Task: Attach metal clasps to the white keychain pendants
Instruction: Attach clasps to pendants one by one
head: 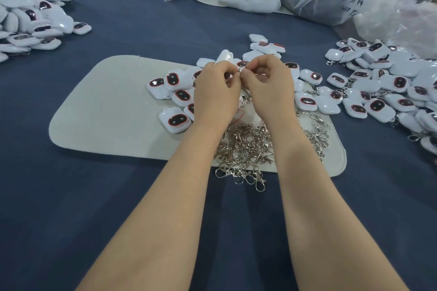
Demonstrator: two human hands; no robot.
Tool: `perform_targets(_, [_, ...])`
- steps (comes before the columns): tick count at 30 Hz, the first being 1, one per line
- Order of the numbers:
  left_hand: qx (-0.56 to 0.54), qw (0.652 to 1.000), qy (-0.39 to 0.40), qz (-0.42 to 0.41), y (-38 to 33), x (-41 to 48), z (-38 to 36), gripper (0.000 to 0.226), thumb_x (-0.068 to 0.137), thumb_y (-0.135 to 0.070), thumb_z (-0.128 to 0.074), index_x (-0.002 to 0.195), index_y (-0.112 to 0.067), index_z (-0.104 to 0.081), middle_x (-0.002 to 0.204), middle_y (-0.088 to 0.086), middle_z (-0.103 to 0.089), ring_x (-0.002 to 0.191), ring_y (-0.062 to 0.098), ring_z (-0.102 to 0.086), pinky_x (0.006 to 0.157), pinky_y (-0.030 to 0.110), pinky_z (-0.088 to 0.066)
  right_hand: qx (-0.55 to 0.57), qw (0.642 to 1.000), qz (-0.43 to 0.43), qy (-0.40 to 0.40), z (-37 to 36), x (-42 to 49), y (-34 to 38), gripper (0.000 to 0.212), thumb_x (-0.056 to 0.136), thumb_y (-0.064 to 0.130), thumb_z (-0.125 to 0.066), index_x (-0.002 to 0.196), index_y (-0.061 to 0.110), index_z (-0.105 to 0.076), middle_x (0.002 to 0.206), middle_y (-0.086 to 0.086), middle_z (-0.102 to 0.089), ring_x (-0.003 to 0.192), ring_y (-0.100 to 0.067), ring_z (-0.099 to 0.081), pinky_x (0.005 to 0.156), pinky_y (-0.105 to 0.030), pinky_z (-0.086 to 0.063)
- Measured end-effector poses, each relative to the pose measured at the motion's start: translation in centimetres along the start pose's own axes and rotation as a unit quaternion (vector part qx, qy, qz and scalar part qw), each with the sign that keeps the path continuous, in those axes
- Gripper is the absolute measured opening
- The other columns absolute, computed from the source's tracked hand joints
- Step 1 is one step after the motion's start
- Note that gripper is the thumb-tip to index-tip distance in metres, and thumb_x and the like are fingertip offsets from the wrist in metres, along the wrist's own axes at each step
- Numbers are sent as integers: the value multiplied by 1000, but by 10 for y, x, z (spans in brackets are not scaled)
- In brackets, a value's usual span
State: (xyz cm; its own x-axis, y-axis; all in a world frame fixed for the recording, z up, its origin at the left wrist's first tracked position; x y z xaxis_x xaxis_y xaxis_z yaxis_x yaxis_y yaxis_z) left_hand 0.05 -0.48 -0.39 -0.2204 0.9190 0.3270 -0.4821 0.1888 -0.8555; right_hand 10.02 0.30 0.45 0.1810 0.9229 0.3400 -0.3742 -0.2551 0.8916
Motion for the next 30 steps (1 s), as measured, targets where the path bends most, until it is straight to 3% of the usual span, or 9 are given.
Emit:
perform_targets(7, [1, 1000, -12, 1, -1, -1, 2, 11, 89, -15, -55, 87, -13, -66, 97, 7, -64, 80, 12, -52, 69, 20, -37, -22, 999, 12, 32, -1, -2, 1, 13, 85, 0, -58, 88, 13, -54, 84, 3, -59, 86, -27, -62, 82, -35, -52])
perform_targets(12, [-3, 1000, -6, -2, 0, -1, 3, 11, 89, -15, -56, 84, -15, -65, 96, 6, -63, 78, 11, -50, 66, 18, -34, -21, 998, 30, 43, -1, -2, 1, 18, 84, -2, -56, 83, 16, -52, 78, 8, -56, 72, -21, -58, 72, -33, -50])
perform_targets(19, [4, 1000, 15, -17, 0, -2, -1, 12, 91, -13, -54, 91, -12, -66, 100, 8, -63, 81, 12, -52, 70, 19, -38, -38, 998, 40, 33, 1, -1, -1, 33, 81, -2, -53, 73, 29, -45, 75, 13, -54, 68, -13, -54, 68, -22, -43])
perform_targets(24, [12, 1000, -7, -25, 1, 0, 1, 12, 91, -14, -54, 91, -12, -65, 100, 6, -60, 79, 11, -49, 70, 21, -36, -68, 996, 45, 27, 0, -3, -4, 17, 83, 6, -60, 79, 19, -49, 66, 14, -51, 55, 2, -47, 60, -7, -36])
perform_targets(30, [11, 1000, -3, -20, 1, 2, -1, 11, 94, -14, -51, 91, -12, -62, 101, 7, -60, 79, 12, -46, 67, 21, -33, -64, 997, 32, 23, -2, -2, -4, 13, 85, 8, -61, 85, 15, -51, 73, 13, -54, 68, -8, -54, 67, -17, -43])
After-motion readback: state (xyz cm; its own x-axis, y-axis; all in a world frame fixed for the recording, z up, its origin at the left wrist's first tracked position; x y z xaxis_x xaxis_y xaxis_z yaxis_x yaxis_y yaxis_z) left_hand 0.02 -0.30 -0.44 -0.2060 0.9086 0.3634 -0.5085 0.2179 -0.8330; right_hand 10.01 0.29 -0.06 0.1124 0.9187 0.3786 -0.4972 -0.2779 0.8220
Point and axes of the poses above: each hand's wrist, its own x-axis towards the middle knuckle, its own z-axis out of the back of the hand, y = z × x, the point moved 2 cm from there along x, towards the middle knuckle
